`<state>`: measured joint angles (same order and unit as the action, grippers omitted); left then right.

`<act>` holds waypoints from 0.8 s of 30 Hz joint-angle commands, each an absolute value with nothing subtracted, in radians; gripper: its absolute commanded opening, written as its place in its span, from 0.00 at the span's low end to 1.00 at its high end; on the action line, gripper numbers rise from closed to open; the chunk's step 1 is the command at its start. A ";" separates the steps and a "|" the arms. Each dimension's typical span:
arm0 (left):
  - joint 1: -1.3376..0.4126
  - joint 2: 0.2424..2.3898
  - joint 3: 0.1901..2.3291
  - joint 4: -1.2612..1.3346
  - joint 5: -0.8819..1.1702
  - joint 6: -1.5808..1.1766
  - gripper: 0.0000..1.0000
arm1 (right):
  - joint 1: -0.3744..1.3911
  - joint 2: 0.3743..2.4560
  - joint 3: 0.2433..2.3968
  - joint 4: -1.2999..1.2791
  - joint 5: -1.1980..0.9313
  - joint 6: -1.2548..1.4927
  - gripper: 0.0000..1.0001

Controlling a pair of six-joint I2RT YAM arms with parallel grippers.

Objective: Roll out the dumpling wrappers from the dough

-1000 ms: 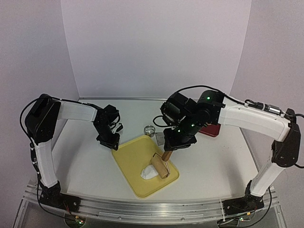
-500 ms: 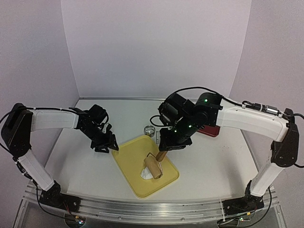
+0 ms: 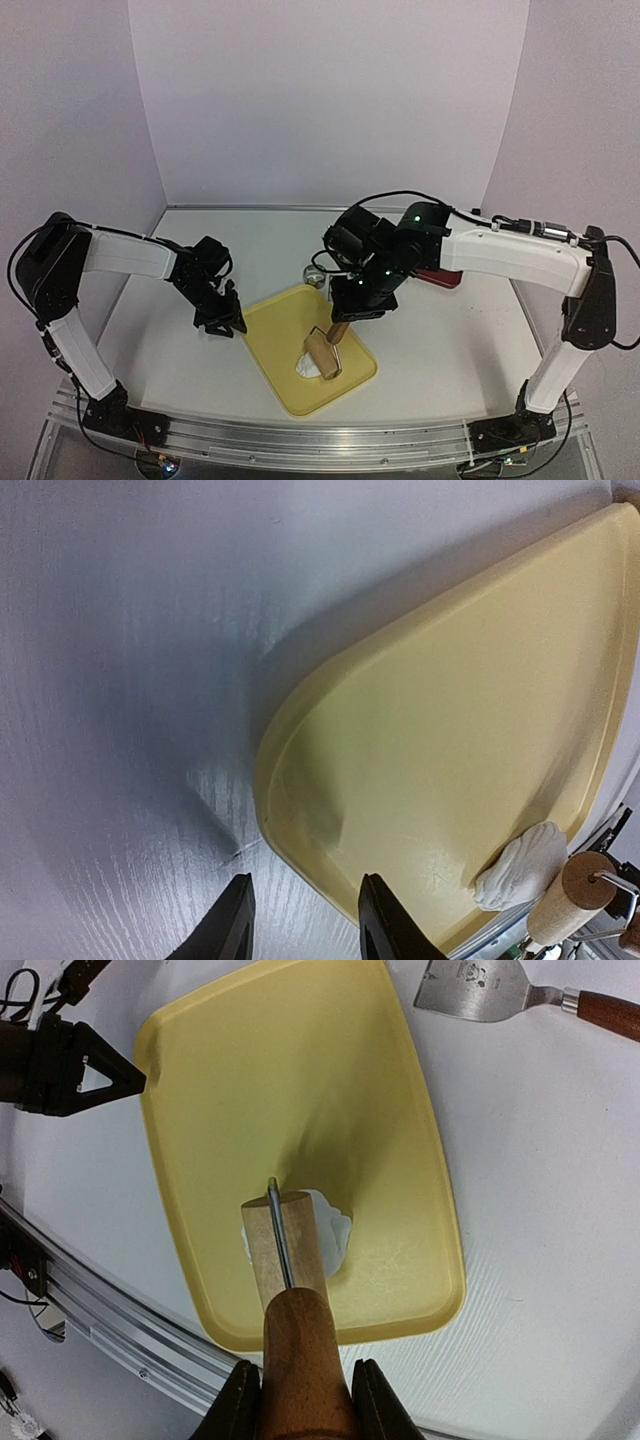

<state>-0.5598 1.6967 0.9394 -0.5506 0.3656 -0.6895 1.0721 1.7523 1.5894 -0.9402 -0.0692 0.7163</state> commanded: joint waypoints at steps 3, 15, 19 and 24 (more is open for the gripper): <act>-0.557 1.749 0.936 -0.546 0.308 -0.654 0.33 | 1.072 1.790 1.596 -0.985 0.000 0.738 0.00; -0.557 1.807 0.948 -0.574 0.240 -0.613 0.03 | 1.074 1.869 1.600 -1.070 0.055 0.788 0.00; -0.557 1.814 0.951 -0.579 0.224 -0.600 0.00 | 1.074 1.890 1.598 -1.112 0.085 0.794 0.00; -0.557 1.824 0.964 -0.580 0.227 -0.592 0.00 | 1.077 1.923 1.603 -1.121 0.086 0.797 0.00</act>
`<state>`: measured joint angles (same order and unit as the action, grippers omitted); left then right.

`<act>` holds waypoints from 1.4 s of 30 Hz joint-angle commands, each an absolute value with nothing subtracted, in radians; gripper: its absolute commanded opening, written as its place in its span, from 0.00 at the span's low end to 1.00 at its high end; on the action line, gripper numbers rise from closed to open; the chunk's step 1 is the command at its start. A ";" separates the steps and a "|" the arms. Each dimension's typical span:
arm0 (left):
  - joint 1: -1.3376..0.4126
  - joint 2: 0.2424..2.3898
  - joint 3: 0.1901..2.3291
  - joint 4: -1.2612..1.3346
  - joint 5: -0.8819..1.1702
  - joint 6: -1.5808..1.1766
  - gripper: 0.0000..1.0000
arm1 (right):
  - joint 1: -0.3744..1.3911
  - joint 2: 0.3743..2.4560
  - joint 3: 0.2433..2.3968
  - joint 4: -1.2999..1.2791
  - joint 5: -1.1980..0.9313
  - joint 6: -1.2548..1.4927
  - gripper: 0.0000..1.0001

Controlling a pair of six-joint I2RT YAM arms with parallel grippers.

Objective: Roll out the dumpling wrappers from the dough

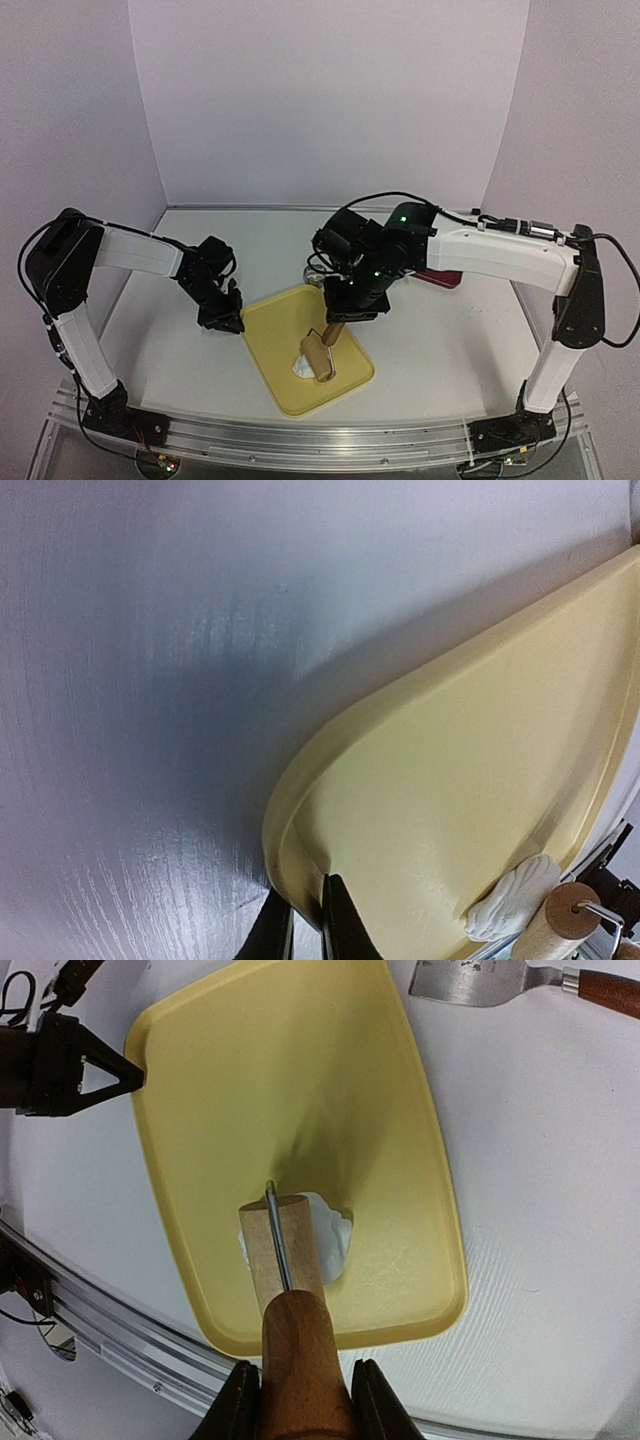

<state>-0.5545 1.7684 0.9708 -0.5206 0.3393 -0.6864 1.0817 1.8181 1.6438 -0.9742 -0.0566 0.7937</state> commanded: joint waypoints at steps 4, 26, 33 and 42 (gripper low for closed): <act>-0.557 1.832 0.974 -0.584 0.227 -0.588 0.00 | 1.092 1.967 1.620 -1.141 0.092 0.806 0.00; -0.557 1.838 0.977 -0.597 0.221 -0.569 0.00 | 1.122 2.083 1.541 -1.216 0.147 0.874 0.00; -0.557 1.836 0.973 -0.595 0.221 -0.574 0.00 | 1.139 2.119 1.520 -1.216 0.152 0.880 0.00; -0.557 1.842 0.980 -0.591 0.221 -0.579 0.00 | 1.153 2.158 1.500 -1.225 0.162 0.881 0.00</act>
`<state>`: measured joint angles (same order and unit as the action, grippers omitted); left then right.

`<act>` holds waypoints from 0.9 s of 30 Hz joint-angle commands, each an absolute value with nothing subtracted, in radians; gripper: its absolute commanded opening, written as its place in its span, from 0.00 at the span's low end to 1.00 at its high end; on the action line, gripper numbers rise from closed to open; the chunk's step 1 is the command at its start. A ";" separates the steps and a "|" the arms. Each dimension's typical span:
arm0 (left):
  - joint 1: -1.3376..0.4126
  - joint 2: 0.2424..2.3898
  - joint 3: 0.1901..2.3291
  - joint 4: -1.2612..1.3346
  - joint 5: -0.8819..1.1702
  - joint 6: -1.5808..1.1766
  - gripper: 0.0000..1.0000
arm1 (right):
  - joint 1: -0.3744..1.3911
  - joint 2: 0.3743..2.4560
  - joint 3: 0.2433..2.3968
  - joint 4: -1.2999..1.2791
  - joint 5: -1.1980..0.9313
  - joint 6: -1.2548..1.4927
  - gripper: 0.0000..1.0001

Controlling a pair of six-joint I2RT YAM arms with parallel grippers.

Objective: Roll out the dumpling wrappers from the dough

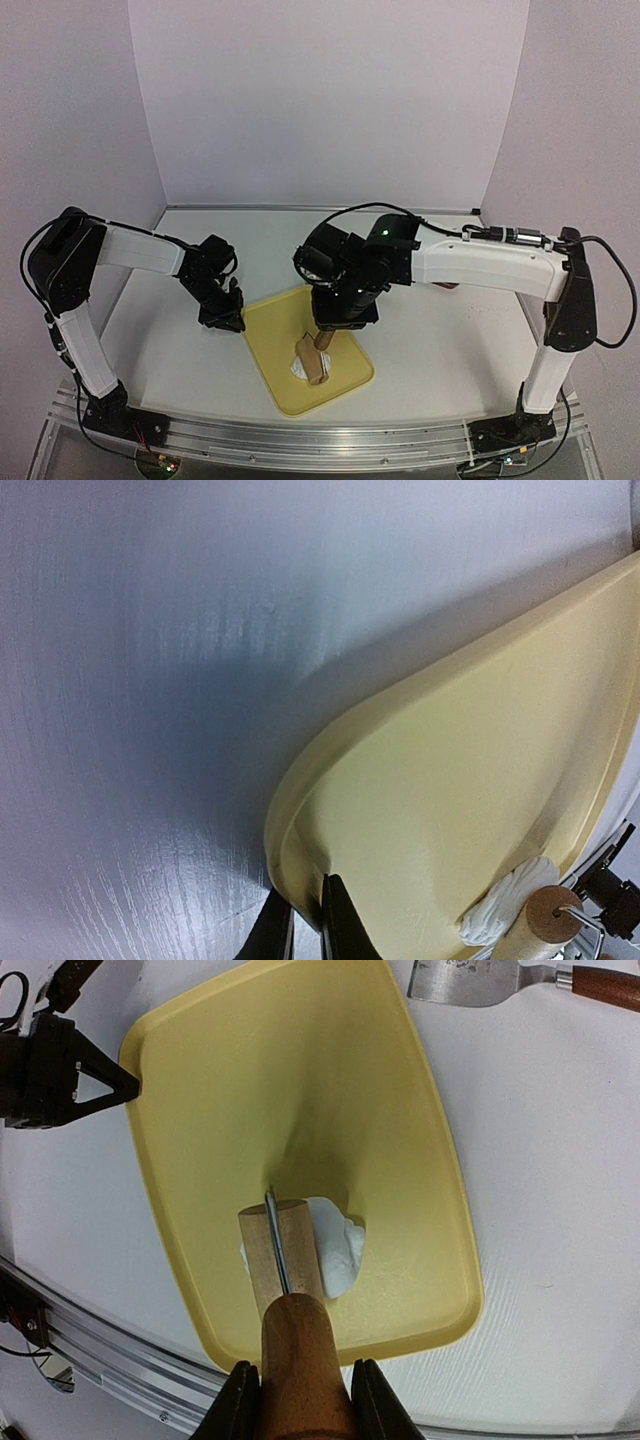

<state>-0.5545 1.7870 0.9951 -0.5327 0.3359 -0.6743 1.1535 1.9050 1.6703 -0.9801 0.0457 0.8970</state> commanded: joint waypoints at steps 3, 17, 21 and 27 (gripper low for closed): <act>-0.557 1.842 0.986 -0.594 0.216 -0.580 0.00 | 1.155 2.167 1.490 -1.229 0.158 0.882 0.00; -0.557 1.847 0.989 -0.595 0.213 -0.579 0.00 | 1.155 2.185 1.492 -1.228 0.153 0.885 0.00; -0.557 1.847 0.991 -0.598 0.212 -0.577 0.00 | 1.155 2.187 1.497 -1.229 0.153 0.885 0.00; -0.557 1.849 0.994 -0.598 0.213 -0.571 0.00 | 1.154 2.202 1.506 -1.234 0.145 0.885 0.00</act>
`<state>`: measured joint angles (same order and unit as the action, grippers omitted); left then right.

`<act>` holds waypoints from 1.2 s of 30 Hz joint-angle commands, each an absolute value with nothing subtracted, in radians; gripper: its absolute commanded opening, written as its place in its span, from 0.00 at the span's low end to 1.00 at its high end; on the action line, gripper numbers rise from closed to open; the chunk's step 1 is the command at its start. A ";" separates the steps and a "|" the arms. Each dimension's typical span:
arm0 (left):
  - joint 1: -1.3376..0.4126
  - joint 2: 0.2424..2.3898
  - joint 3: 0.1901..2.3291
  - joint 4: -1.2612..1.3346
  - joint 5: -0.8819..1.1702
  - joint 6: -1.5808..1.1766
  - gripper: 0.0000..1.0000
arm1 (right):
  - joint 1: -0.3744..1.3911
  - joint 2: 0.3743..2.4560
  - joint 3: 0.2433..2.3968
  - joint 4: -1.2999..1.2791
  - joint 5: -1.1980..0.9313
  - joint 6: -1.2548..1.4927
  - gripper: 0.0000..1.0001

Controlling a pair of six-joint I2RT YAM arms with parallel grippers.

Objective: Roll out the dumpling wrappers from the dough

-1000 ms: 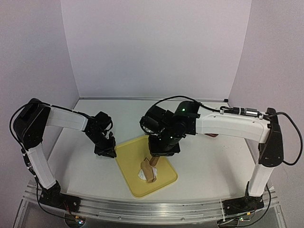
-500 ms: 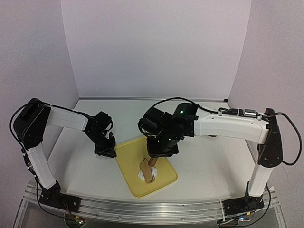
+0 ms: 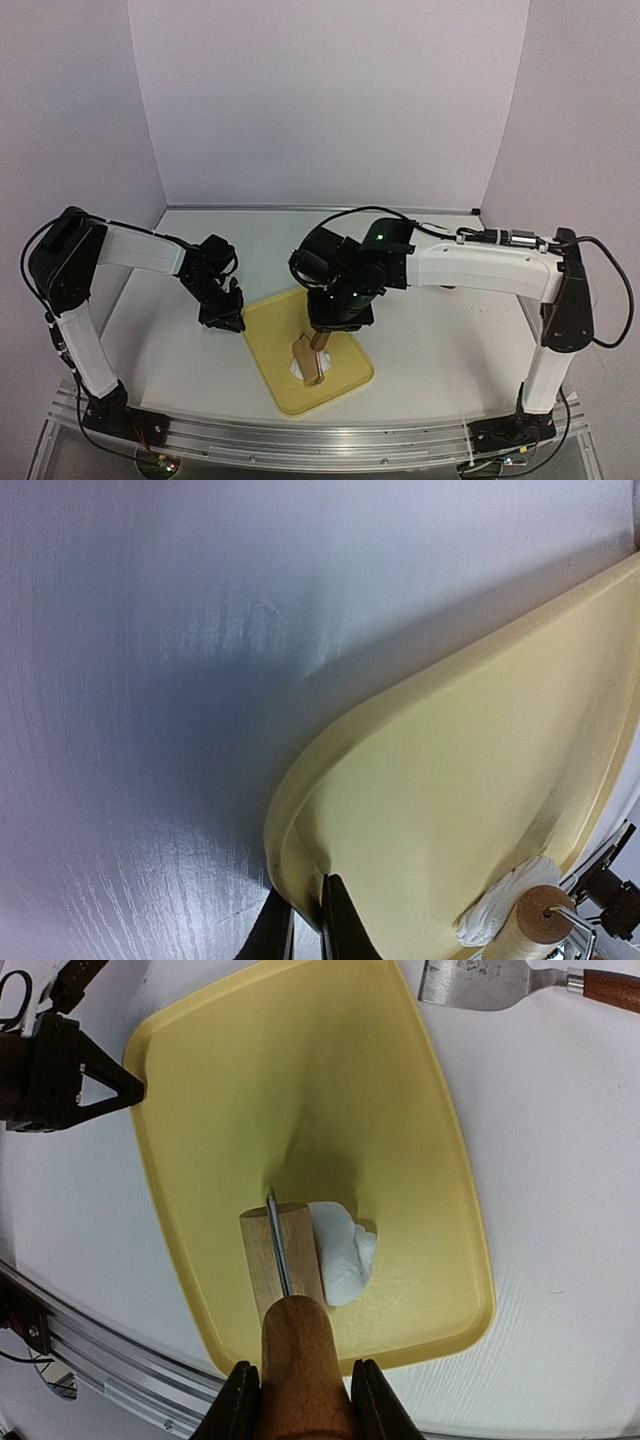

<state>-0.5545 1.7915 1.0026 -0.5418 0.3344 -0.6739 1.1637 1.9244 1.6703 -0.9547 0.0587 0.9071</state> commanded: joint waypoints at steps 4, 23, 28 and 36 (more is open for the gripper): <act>-0.557 1.853 0.999 -0.598 0.213 -0.566 0.00 | 1.154 2.213 1.515 -1.233 0.139 0.881 0.00; -0.555 1.859 1.002 -0.600 0.212 -0.545 0.00 | 1.154 2.238 1.518 -1.223 0.106 0.892 0.00; -0.555 1.861 1.002 -0.601 0.210 -0.542 0.00 | 1.154 2.248 1.523 -1.220 0.103 0.888 0.00; -0.555 1.866 1.010 -0.607 0.206 -0.538 0.00 | 1.154 2.246 1.524 -1.223 0.106 0.892 0.00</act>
